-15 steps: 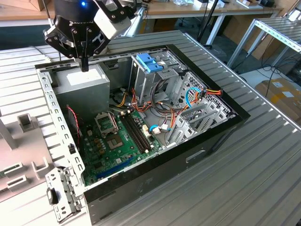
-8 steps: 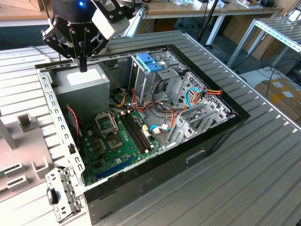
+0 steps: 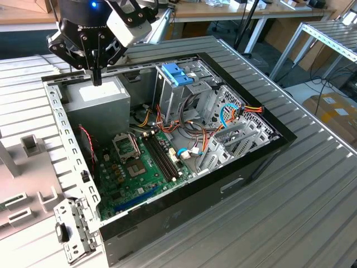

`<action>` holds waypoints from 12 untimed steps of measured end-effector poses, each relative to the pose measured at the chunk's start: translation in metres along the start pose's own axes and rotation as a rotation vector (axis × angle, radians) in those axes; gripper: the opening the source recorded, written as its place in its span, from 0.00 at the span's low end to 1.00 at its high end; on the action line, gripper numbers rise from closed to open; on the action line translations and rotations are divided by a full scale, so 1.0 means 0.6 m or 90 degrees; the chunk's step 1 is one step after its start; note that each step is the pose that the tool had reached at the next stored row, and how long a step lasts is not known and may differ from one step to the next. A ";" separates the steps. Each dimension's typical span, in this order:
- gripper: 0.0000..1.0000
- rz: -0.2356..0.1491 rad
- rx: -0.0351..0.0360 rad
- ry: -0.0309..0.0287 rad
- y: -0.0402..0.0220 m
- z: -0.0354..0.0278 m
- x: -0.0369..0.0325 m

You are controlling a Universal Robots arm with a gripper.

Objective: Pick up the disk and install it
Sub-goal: 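Reach for the disk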

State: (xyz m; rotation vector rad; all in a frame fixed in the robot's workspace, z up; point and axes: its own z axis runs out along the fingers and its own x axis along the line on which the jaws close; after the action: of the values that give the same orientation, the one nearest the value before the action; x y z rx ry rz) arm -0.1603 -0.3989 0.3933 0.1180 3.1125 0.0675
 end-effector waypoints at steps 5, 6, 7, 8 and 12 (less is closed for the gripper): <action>0.11 0.000 -0.0001 0.0000 0.000 0.000 0.003; 0.11 0.000 0.0000 0.0000 0.000 0.000 0.004; 0.11 0.000 -0.0001 -0.0001 0.000 0.000 0.004; 0.11 0.000 -0.0001 -0.0001 0.000 0.000 0.005; 0.11 0.000 0.0000 0.0000 -0.001 0.000 0.008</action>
State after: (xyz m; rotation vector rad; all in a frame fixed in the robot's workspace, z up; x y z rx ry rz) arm -0.1651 -0.3990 0.3933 0.1180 3.1125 0.0677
